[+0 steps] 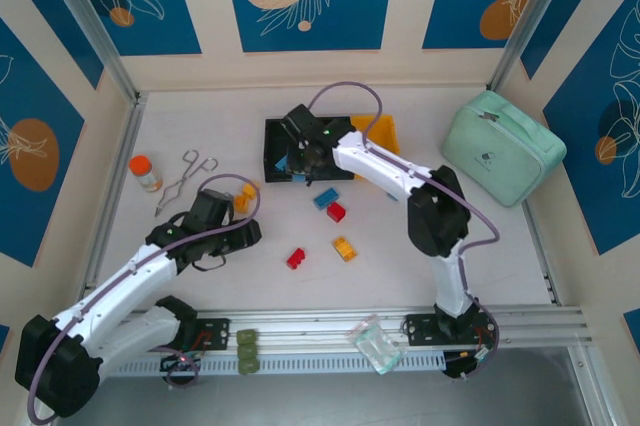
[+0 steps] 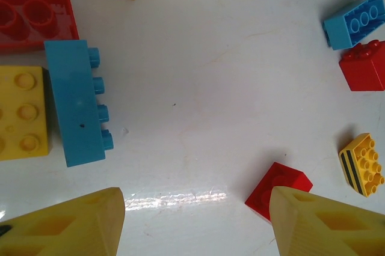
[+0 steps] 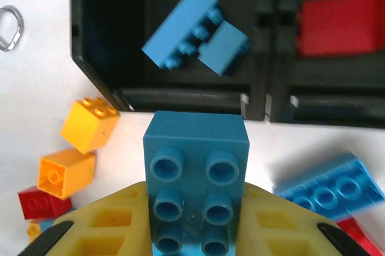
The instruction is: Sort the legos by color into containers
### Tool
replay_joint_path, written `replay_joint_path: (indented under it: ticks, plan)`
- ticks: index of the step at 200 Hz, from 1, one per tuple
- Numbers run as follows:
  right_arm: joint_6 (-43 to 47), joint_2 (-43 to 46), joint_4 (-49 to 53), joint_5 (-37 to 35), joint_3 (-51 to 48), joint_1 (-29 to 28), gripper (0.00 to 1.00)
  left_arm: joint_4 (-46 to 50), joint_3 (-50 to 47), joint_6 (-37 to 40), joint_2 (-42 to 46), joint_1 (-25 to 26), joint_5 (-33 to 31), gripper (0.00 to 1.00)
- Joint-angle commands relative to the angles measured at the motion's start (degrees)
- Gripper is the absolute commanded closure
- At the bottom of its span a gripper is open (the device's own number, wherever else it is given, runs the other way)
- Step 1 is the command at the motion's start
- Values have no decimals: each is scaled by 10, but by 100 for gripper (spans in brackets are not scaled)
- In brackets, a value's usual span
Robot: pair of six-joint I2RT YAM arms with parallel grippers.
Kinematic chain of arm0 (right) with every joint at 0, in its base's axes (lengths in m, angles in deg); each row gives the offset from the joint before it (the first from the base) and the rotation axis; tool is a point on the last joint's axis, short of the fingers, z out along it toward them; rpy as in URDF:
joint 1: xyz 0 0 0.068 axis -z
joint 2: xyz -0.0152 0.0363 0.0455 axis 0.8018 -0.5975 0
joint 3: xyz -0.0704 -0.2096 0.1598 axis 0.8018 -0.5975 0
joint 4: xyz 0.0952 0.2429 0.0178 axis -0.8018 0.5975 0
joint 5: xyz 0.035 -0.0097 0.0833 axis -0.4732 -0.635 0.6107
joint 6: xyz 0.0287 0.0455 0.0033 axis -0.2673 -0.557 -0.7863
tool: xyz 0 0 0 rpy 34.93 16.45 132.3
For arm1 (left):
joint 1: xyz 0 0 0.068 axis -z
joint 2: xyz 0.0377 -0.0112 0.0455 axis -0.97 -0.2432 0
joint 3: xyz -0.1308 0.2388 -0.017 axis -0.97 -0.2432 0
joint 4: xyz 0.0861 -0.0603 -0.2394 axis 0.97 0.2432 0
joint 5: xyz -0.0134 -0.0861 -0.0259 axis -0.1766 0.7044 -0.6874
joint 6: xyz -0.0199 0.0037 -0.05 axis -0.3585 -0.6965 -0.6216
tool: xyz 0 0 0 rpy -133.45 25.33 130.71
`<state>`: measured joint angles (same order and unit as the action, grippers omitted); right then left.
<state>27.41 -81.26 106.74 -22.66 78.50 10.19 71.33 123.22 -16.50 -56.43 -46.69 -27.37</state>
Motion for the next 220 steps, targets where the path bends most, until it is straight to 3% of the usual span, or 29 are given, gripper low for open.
replay_joint_path:
  ticks: [1, 93, 138, 187, 220]
  plan:
    - [23, -56, 44, 34, 86, 12, 71, 18, -9, -5, 14, -8, -4, 36]
    - [-3, -284, 144, 113, 419, 54, 68, 30, -22, -7, 38, -13, -2, 35]
    - [1, -306, 128, 130, 438, 54, 64, 28, -25, -7, 37, -15, 1, 36]
    - [6, -302, 135, 118, 449, 52, 52, 26, -24, -9, 37, -15, 1, 35]
    - [18, -267, 137, 101, 426, 48, 52, 26, -21, -8, 34, -15, -3, 35]
